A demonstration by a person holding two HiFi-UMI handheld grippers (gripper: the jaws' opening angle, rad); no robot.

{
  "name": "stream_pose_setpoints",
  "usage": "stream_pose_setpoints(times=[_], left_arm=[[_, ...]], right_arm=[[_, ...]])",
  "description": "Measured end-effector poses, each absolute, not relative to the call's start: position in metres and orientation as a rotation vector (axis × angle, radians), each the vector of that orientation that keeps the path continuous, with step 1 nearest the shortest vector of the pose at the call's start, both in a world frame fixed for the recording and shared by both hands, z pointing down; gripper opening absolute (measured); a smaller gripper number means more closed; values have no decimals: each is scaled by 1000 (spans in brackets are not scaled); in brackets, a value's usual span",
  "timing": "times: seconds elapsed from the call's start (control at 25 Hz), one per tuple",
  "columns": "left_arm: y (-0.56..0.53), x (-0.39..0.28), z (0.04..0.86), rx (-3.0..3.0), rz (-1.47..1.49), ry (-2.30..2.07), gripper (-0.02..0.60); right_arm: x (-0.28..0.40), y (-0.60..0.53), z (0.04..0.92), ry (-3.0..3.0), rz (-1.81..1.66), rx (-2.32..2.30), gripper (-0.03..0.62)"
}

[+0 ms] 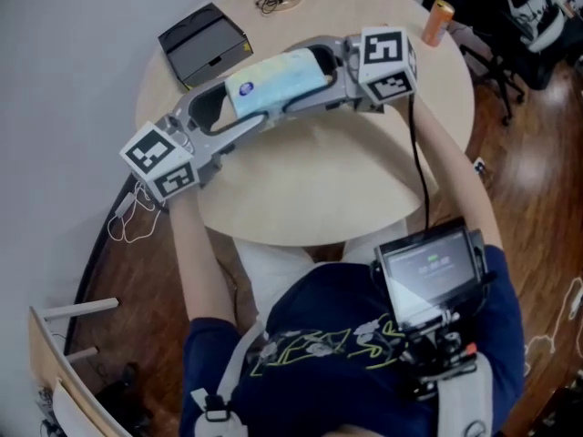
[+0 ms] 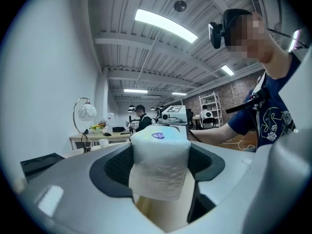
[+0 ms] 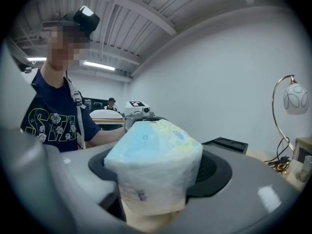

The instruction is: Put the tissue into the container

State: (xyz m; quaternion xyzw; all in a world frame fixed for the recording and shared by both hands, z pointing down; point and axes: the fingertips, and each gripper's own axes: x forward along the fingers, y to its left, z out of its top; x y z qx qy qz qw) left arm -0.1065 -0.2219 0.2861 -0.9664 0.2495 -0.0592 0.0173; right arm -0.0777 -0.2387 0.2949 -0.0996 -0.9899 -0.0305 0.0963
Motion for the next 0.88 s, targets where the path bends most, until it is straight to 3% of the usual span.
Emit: stream_pose_setpoints(times=[0.28,0.76,0.88], left_arm=[[-286,-125,276,-3055,-211,752,336],[-316,-119,352,-3120,-535,787,340],[-319,-117,363,-3030,-601,798,393]], right_arm=[[-97,-302,284,-2929,-22,-265,373],[-98,-336,357,-2699,-22,-143,421],[-98,-337,355,-2694,-137,-109,467]])
